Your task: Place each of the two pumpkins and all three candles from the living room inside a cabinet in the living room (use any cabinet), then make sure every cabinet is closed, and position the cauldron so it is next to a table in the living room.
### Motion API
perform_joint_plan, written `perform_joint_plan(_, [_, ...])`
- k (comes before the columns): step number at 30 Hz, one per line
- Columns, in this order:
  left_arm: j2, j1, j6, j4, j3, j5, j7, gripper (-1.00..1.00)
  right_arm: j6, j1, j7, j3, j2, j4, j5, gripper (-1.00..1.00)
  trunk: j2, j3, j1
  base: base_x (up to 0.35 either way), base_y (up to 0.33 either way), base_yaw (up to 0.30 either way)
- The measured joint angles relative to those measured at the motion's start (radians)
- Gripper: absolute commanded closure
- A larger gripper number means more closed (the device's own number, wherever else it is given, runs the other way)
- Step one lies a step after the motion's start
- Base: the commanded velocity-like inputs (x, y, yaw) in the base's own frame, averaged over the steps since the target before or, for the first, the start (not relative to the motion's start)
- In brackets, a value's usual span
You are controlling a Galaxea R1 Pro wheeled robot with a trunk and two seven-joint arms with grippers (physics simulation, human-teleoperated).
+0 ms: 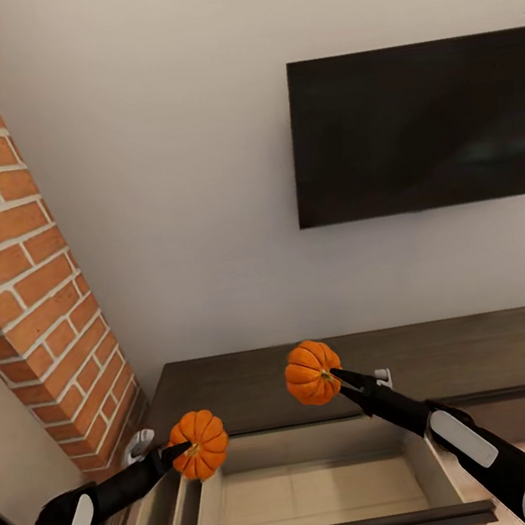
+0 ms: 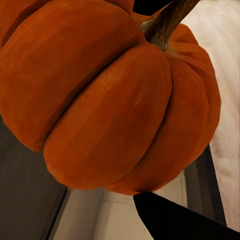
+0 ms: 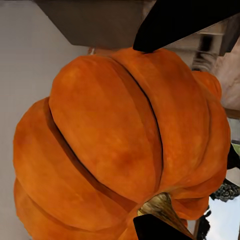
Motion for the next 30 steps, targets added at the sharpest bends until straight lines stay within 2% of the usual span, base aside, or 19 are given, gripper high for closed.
perform_joint_plan(7, [0.000,0.000,0.000,0.000,0.000,0.000,0.000,1.00,0.000,0.000,0.000,0.000,0.000,0.000,0.000,1.00,0.000,0.000,0.000,0.124,-0.316,0.000])
perform_joint_plan(14, [0.000,0.000,0.000,0.000,0.001,0.001,-0.002,1.00,-0.010,0.000,-0.006,0.000,0.000,0.000,0.001,1.00,0.000,0.000,0.001,-0.101,-0.295,0.000])
perform_joint_plan(16, [0.000,0.000,-0.002,-0.003,0.000,0.003,-0.002,1.00,-0.018,0.000,-0.091,0.001,0.007,0.002,0.012,1.00,0.000,0.000,0.000,-0.029,-0.158,0.000])
perform_joint_plan(20, [0.001,0.000,-0.004,-0.010,-0.001,0.008,-0.003,1.00,0.016,0.000,-0.388,0.005,0.011,0.001,0.017,1.00,0.000,0.000,0.000,-0.008,-0.045,0.000])
perform_joint_plan(21, [0.002,-0.001,-0.004,-0.010,-0.002,0.003,0.001,1.00,0.041,0.000,-0.472,0.007,0.011,-0.001,0.017,1.00,0.000,0.000,0.000,-0.002,-0.011,0.000])
perform_joint_plan(22, [0.002,-0.001,-0.006,-0.009,-0.003,-0.011,0.013,1.00,0.056,0.000,-0.519,0.009,0.011,-0.003,0.021,1.00,0.000,0.000,0.000,-0.001,-0.007,0.000])
perform_joint_plan(23, [0.002,-0.001,-0.007,-0.010,-0.004,-0.034,0.035,1.00,0.067,0.000,-0.560,0.008,0.012,-0.008,0.010,1.00,0.000,0.000,0.000,-0.001,-0.004,0.000])
perform_joint_plan(25, [-0.003,-0.001,-0.009,-0.013,-0.004,-0.082,0.110,1.00,0.078,-0.002,-0.630,0.009,0.012,-0.015,0.014,1.00,0.000,0.000,0.000,0.000,-0.002,0.000])
perform_joint_plan(27, [-0.009,-0.002,-0.009,-0.020,-0.005,-0.107,0.201,1.00,0.082,-0.004,-0.697,0.013,0.018,-0.018,0.013,1.00,0.000,0.000,0.000,0.000,-0.001,0.000])
perform_joint_plan(28, [-0.013,-0.002,-0.008,-0.027,-0.006,-0.112,0.245,1.00,0.082,-0.005,-0.727,0.015,0.032,-0.018,0.014,1.00,0.000,0.000,0.000,0.000,0.000,0.000])
perform_joint_plan(30, [-0.043,-0.002,-0.009,-0.036,-0.022,-0.123,0.343,1.00,0.080,-0.006,-0.790,0.027,0.085,-0.021,0.019,1.00,0.000,0.000,0.000,0.000,0.000,0.000])
